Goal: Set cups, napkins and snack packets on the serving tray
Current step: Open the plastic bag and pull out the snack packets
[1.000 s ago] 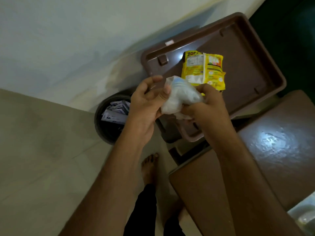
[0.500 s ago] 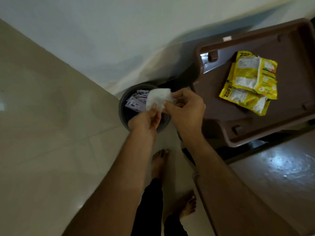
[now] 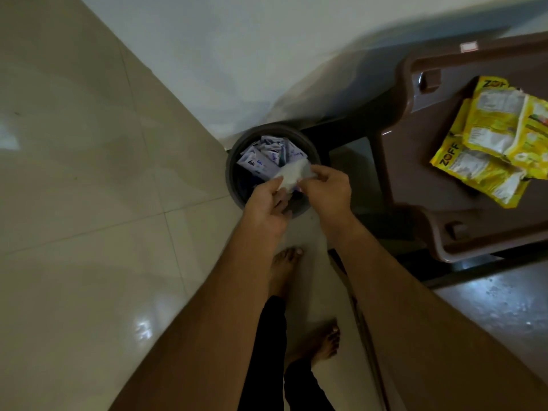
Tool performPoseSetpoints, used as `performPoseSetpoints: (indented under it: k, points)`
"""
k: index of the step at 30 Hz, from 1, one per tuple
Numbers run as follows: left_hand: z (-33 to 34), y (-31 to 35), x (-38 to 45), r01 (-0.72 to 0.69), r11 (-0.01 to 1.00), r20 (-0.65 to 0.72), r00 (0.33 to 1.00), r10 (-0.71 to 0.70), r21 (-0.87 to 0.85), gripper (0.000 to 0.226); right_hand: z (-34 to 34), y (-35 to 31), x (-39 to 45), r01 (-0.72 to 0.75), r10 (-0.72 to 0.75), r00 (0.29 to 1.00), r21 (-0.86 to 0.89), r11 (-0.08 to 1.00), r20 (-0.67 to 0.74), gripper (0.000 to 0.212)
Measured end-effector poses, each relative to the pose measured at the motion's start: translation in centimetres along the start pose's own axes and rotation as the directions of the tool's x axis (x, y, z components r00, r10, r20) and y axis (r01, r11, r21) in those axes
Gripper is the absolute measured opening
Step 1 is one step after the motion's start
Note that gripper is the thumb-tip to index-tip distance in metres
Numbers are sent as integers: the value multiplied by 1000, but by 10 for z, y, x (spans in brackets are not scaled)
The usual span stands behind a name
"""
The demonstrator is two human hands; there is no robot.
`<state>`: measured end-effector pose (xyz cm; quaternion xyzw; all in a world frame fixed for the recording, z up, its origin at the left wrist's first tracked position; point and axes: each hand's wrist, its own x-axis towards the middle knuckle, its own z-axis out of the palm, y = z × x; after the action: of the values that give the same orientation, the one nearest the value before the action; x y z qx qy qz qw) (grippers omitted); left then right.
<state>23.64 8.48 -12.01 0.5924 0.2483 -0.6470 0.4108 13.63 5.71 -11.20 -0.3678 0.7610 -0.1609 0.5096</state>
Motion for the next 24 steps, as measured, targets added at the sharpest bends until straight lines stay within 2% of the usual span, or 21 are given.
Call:
performPoseSetpoints:
  k: [3, 7, 12, 16, 18, 20, 22, 24]
  points:
    - [-8, -1, 4, -6, 999, 51, 999, 4, 34, 24, 1, 8, 4, -19, 20, 999, -26, 999, 49, 46]
    - [-9, -5, -2, -47, 999, -11, 999, 47, 28, 15, -9, 26, -3, -36, 36, 999, -11, 999, 30, 45]
    - [11, -10, -18, -135, 987, -28, 990, 138, 88, 43, -22, 30, -14, 33, -33, 999, -9, 999, 37, 45]
    - [36, -13, -43, -284, 931, 59, 959, 278, 231, 42, -51, 8, -27, 224, -223, 975, -69, 972, 11, 45]
    - [50, -15, -55, -391, 855, 132, 920, 368, 342, 47, -69, -7, -36, 342, -348, 936, -104, 934, -44, 43]
    - [64, -17, -69, -530, 714, 226, 846, 483, 458, 59, -90, -20, -45, 467, -483, 866, -139, 873, -130, 47]
    - [79, -20, -86, -668, 490, 355, 728, 587, 560, 61, -113, -29, -51, 559, -599, 778, -224, 798, -191, 47]
    - [90, -25, -101, -772, 235, 508, 582, 635, 590, 60, -137, -37, -55, 603, -681, 695, -329, 726, -230, 44]
